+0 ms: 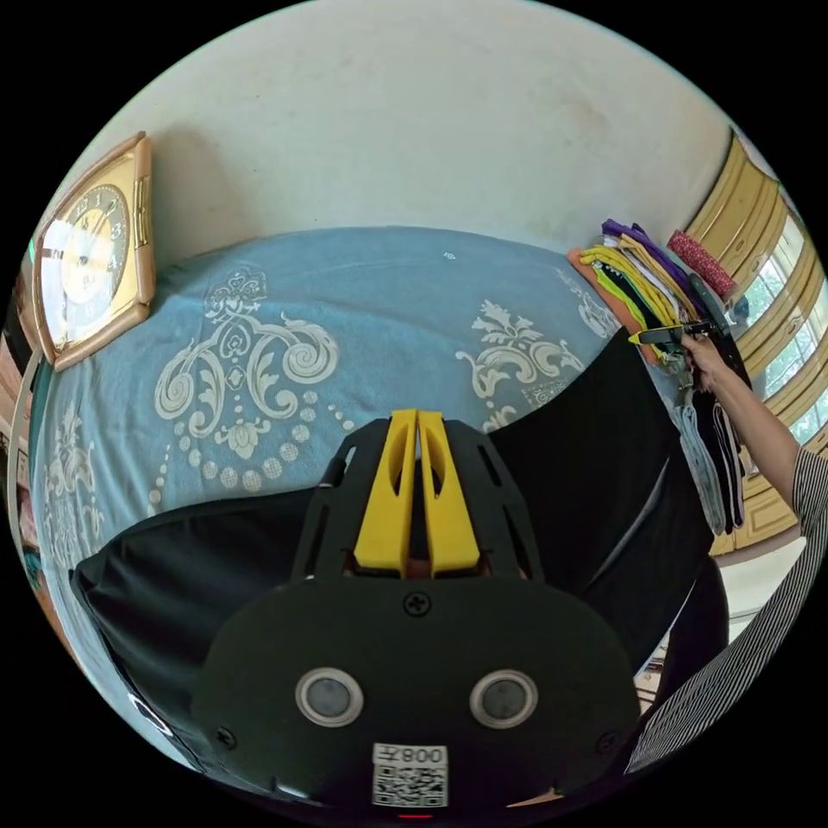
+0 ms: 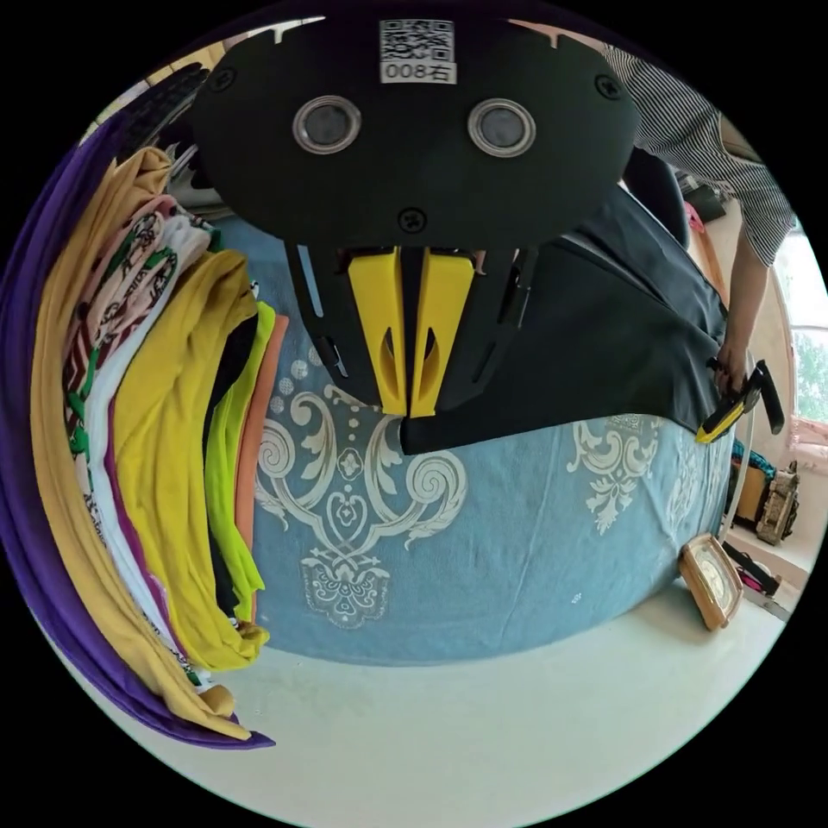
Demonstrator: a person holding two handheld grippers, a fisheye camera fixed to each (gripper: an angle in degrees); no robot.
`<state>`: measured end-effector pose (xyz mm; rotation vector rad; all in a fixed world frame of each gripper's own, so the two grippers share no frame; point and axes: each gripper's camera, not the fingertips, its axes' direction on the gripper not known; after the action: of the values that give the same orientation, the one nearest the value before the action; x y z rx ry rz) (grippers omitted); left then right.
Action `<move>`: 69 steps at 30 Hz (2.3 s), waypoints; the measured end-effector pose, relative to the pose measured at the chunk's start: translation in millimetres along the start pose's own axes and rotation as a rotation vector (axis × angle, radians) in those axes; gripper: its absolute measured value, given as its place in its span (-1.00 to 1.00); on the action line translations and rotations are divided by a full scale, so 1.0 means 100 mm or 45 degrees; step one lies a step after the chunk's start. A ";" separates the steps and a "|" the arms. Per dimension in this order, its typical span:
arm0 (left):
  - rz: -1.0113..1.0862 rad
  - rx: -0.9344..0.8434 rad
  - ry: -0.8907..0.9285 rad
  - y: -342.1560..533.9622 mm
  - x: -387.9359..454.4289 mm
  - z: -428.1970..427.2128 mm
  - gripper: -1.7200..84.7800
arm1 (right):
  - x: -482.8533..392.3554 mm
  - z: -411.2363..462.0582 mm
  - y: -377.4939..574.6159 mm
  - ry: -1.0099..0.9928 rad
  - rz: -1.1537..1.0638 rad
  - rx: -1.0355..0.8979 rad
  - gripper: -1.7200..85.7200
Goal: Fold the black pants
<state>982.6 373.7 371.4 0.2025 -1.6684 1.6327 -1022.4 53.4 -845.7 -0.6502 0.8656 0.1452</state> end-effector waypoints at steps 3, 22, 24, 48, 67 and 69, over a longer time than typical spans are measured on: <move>-0.023 -0.042 -0.050 0.11 -0.02 0.01 -0.94 | -0.07 0.02 -0.01 0.056 0.069 -0.048 -0.95; -0.295 -0.345 0.150 3.09 0.25 -1.22 -0.78 | -3.76 -0.62 3.58 0.311 -0.983 -0.243 -0.78; -0.258 -0.388 0.106 3.14 0.30 -1.15 -0.78 | -3.96 -0.51 3.76 0.383 -1.003 -0.289 -0.78; -0.433 -0.324 0.131 3.67 0.04 -1.01 -0.95 | -4.77 -1.10 3.75 0.278 -0.795 -0.272 -0.95; -0.311 -0.013 -0.087 1.71 -1.29 -0.62 -0.80 | -7.15 -1.28 0.20 0.024 -1.003 0.220 -0.82; -0.287 -0.051 -0.123 1.45 -1.45 -0.47 -0.78 | -7.27 -1.06 -0.25 0.037 -0.988 0.160 -0.79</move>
<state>1013.3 382.6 163.7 0.4394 -1.6826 1.4396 -1557.2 70.2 -341.1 -0.8275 0.5934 -0.6129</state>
